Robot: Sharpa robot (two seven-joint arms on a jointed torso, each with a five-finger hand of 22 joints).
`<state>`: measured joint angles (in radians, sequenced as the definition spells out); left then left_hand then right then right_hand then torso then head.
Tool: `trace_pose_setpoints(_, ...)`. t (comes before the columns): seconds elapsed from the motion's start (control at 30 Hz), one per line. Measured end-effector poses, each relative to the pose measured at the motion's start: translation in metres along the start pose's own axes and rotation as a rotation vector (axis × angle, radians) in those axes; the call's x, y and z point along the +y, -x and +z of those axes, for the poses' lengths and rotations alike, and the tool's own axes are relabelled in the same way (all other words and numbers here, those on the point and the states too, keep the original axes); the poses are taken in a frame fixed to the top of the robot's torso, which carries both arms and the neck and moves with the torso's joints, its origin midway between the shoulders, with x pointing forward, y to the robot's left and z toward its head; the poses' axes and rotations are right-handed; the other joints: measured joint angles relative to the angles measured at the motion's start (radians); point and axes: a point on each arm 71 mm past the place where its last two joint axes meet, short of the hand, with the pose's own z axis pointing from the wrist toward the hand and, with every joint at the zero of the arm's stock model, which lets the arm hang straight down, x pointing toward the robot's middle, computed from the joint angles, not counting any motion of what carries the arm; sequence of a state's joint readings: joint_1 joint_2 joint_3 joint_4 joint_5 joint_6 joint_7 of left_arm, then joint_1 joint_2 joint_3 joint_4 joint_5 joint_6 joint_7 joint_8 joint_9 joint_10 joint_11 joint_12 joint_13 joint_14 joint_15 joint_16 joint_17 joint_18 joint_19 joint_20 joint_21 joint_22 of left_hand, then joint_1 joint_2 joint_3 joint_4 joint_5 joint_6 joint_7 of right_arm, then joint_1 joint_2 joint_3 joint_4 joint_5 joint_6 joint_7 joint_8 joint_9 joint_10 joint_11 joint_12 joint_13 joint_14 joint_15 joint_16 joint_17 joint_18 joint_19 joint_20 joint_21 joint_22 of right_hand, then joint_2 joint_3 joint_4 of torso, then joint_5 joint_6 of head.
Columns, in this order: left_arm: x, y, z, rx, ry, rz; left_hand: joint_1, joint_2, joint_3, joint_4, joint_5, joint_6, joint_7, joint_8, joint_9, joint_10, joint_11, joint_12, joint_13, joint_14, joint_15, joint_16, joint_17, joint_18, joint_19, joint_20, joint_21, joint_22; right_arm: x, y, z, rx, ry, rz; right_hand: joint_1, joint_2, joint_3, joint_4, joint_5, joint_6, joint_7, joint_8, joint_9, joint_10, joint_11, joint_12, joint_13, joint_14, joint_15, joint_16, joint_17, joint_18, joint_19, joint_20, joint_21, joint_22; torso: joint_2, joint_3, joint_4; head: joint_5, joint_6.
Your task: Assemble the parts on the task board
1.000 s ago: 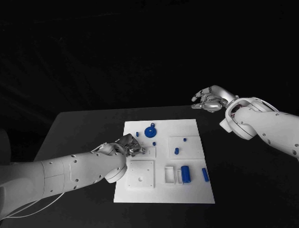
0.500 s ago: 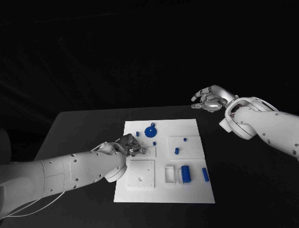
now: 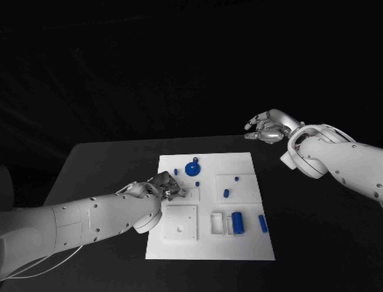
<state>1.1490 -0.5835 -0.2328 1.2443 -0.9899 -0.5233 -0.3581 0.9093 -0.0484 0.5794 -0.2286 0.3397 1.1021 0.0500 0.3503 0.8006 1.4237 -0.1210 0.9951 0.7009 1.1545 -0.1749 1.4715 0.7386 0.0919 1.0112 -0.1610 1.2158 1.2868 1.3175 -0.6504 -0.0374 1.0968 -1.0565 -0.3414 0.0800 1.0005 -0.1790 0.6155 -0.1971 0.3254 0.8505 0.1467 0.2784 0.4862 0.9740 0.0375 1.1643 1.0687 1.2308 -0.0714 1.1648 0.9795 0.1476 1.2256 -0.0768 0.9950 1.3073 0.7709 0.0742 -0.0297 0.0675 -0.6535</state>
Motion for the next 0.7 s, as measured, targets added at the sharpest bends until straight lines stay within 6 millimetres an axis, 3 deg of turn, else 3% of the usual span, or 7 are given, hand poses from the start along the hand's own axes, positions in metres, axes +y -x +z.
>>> trace_pose_setpoints(0.57,0.0004,0.0009,0.001,0.011,0.001,0.001,0.0,0.0,-0.004,-0.005,0.005,0.0,0.0,0.013,-0.003,0.0,0.0,0.011,0.0,0.002,0.001,0.005,0.002,0.0,0.0,0.0,0.0,0.0,-0.0002,0.0001,-0.0001,0.0,0.0,0.0,0.0,0.0,0.0,0.0,0.004,-0.004,-0.001,0.0,0.001,0.0,0.0,0.0,-0.001,0.0,0.0,0.0,0.0,0.0,0.0,0.0,0.0,0.0,0.0,-0.0001,0.0007,0.001,-0.001)
trace_pose_setpoints(0.7,0.0008,0.0012,0.0013,0.013,0.003,0.0,-0.007,-0.007,-0.005,-0.003,-0.017,0.0,0.0,0.013,-0.003,0.0,0.0,0.015,0.0,0.002,0.001,0.005,0.002,0.003,0.0,0.0,0.0,0.0,-0.0004,0.0002,-0.0002,0.0,-0.001,0.0,0.0,0.0,0.0,0.0,0.004,-0.001,0.002,0.0,0.001,0.0,0.0,0.0,-0.001,0.0,0.0,0.0,0.0,0.0,0.0,0.0,0.0,0.0,0.0,-0.0001,0.0007,0.0,-0.001)
